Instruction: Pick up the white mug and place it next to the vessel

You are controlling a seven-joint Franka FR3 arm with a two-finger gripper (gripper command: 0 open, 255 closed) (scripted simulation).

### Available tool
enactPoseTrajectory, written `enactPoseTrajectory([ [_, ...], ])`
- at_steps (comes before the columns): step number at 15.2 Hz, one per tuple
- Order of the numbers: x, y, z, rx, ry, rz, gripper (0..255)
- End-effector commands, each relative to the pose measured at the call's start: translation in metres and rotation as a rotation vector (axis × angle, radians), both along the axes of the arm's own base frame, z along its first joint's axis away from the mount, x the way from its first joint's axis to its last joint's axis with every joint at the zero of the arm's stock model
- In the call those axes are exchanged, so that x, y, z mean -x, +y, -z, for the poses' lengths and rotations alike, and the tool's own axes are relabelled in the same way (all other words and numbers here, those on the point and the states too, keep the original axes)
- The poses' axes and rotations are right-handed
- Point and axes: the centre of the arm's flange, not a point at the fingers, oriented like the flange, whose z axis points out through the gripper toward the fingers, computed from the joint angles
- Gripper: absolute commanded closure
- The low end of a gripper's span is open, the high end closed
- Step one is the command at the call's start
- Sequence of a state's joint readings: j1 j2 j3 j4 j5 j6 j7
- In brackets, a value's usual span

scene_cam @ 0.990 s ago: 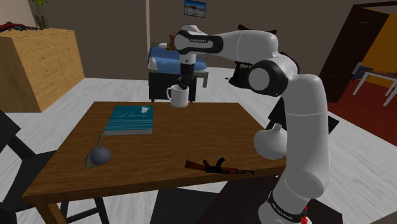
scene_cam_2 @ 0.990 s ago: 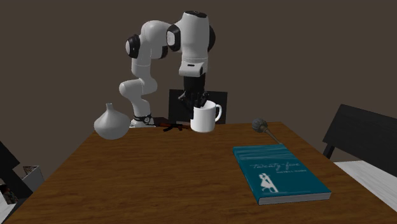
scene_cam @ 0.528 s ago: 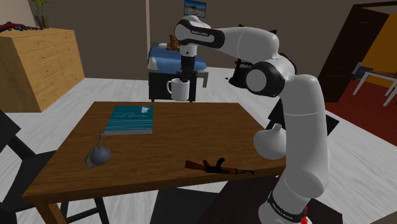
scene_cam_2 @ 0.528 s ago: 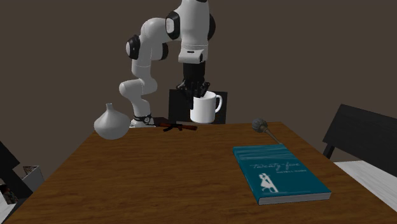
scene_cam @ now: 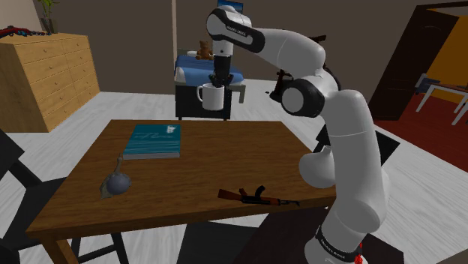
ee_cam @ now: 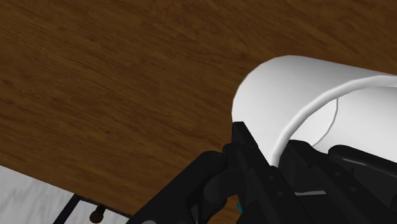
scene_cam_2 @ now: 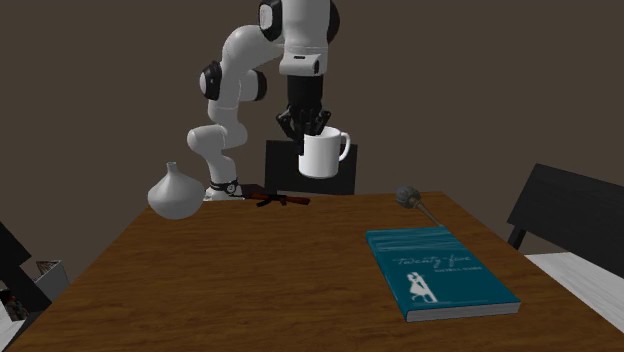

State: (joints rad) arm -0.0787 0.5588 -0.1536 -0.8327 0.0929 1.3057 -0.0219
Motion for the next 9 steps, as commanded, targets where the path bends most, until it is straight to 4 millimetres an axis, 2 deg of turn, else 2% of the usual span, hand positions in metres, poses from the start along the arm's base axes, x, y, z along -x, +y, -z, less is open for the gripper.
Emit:
enactPoseTrajectory([
  [1,0.001,0.001,-0.010,0.000,0.000,0.000,255],
  [2,0.001,0.001,-0.013,0.000,0.000,0.000,255],
  [9,0.087,-0.034,-0.013,0.000,0.000,0.000,255],
])
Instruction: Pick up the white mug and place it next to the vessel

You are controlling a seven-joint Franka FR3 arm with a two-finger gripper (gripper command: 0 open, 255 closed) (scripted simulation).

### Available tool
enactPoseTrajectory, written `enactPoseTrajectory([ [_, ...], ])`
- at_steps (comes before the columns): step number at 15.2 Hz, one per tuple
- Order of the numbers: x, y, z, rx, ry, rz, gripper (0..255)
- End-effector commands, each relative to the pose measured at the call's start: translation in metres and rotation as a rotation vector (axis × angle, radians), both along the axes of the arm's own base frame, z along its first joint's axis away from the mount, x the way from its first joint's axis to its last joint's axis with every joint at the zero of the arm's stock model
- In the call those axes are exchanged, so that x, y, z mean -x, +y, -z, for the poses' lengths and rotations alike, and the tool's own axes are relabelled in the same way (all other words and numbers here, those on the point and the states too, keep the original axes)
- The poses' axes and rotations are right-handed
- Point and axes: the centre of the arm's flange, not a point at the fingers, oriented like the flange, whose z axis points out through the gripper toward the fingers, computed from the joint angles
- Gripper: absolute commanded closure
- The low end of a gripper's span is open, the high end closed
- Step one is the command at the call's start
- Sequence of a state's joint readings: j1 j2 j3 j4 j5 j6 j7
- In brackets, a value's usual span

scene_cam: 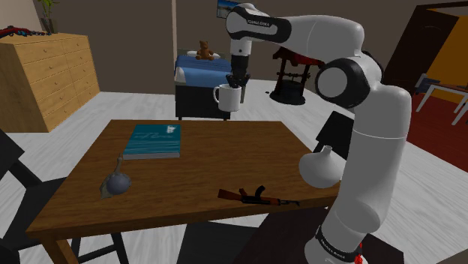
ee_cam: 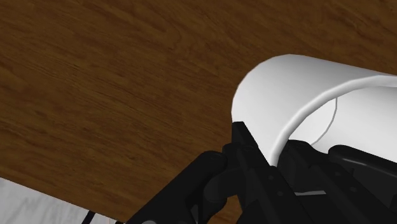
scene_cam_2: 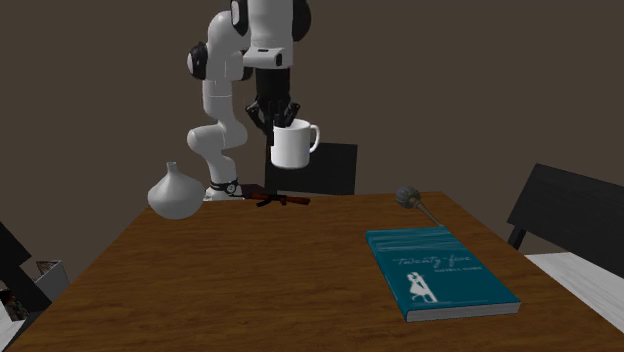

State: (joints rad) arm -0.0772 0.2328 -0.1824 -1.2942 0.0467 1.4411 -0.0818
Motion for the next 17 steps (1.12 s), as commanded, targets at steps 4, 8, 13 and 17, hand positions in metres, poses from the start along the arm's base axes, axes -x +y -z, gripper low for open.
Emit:
enactPoseTrajectory([
  [4,0.061,-0.025,0.000,0.000,0.000,-0.001,255],
  [8,0.110,-0.045,0.000,0.000,0.000,-0.001,255],
  [13,0.171,-0.070,0.000,0.000,0.000,-0.001,255],
  [17,0.220,-0.090,0.000,0.000,0.000,-0.001,255],
])
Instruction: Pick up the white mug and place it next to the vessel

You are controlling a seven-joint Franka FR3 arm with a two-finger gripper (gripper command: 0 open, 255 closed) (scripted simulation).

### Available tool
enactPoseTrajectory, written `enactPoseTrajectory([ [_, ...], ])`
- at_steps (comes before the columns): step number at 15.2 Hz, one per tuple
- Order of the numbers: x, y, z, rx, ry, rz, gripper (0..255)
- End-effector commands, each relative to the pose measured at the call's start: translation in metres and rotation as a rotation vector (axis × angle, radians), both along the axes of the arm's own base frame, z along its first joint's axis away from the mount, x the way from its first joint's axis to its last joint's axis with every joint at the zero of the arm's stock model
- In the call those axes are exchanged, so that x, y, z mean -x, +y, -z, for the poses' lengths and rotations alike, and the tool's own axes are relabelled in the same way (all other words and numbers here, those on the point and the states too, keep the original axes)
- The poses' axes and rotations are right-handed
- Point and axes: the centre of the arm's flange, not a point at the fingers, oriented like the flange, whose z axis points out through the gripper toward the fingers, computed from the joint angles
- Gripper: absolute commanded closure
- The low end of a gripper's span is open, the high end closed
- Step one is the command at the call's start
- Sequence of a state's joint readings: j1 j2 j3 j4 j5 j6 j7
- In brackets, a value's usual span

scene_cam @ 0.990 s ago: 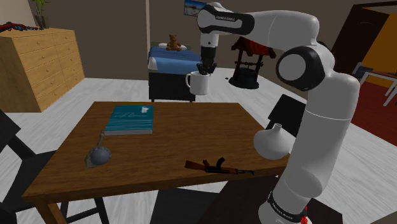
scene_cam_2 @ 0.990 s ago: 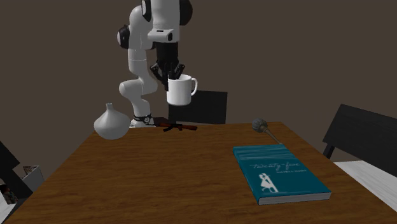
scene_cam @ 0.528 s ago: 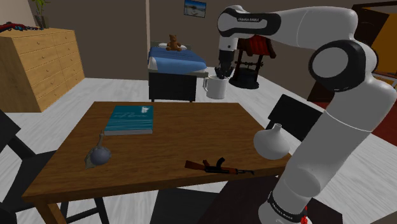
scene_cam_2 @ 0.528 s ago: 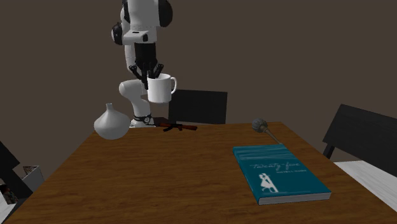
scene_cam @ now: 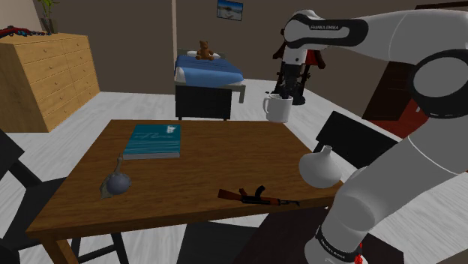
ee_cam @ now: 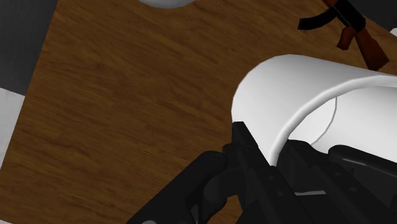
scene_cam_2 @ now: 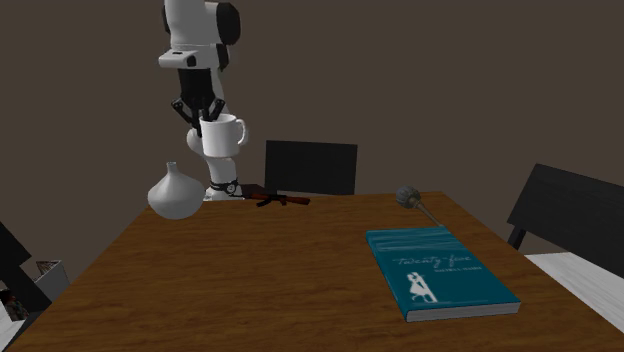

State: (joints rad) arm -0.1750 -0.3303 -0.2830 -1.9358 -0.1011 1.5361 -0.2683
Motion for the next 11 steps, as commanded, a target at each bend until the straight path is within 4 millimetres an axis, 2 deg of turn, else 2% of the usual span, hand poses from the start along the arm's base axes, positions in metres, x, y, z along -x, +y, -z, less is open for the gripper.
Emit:
enactPoseTrajectory([
  [1,0.024,-0.008,-0.001,0.000,0.000,-0.001,255],
  [2,0.036,-0.013,-0.001,0.000,0.000,-0.001,255],
  [11,0.036,-0.013,0.047,0.000,0.000,-0.001,255],
])
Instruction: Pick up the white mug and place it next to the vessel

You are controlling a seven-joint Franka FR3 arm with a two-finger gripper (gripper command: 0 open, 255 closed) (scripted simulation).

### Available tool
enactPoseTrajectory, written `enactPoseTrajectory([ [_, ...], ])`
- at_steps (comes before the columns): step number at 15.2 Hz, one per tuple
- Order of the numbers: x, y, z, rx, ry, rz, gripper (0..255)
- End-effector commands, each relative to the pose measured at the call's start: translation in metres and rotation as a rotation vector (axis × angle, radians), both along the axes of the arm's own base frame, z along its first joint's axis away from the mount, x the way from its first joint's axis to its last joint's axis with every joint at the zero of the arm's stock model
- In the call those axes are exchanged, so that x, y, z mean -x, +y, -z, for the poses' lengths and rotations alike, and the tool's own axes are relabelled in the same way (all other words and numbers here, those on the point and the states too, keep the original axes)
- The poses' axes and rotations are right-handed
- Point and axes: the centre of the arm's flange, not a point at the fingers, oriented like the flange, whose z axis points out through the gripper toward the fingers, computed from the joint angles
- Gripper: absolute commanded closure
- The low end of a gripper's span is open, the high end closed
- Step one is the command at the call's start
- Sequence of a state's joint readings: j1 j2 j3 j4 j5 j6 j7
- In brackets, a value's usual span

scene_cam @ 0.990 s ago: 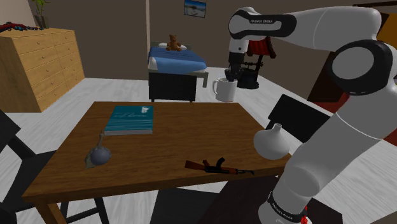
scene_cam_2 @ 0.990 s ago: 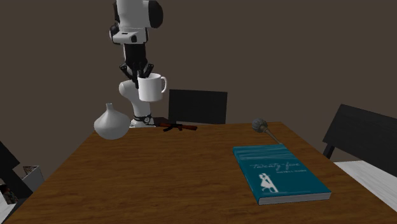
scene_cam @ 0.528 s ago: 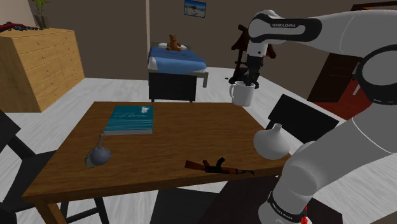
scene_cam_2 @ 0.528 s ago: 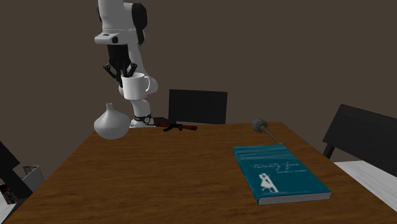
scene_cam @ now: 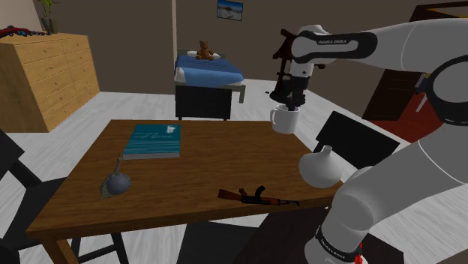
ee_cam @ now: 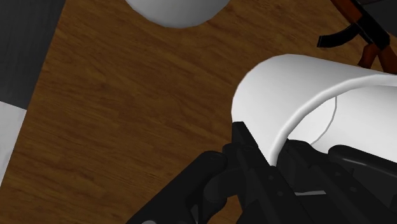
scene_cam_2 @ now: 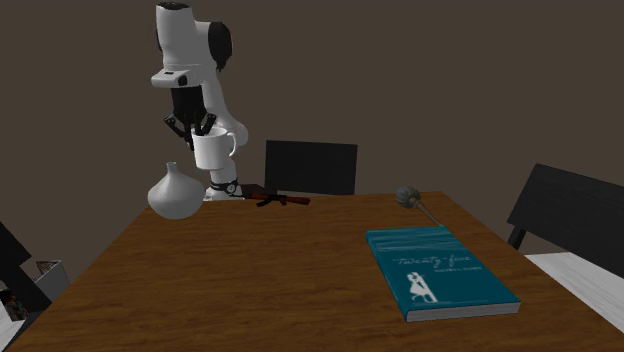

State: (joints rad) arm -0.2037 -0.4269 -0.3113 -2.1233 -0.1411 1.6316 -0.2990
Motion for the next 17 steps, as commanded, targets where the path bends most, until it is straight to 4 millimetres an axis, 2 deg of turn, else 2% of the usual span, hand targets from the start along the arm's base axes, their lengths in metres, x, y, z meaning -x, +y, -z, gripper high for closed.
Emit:
enactPoseTrajectory([
  [1,-0.001,-0.001,0.010,0.000,-0.001,0.000,255],
  [17,-0.001,-0.001,0.094,0.000,-0.001,0.000,255],
])
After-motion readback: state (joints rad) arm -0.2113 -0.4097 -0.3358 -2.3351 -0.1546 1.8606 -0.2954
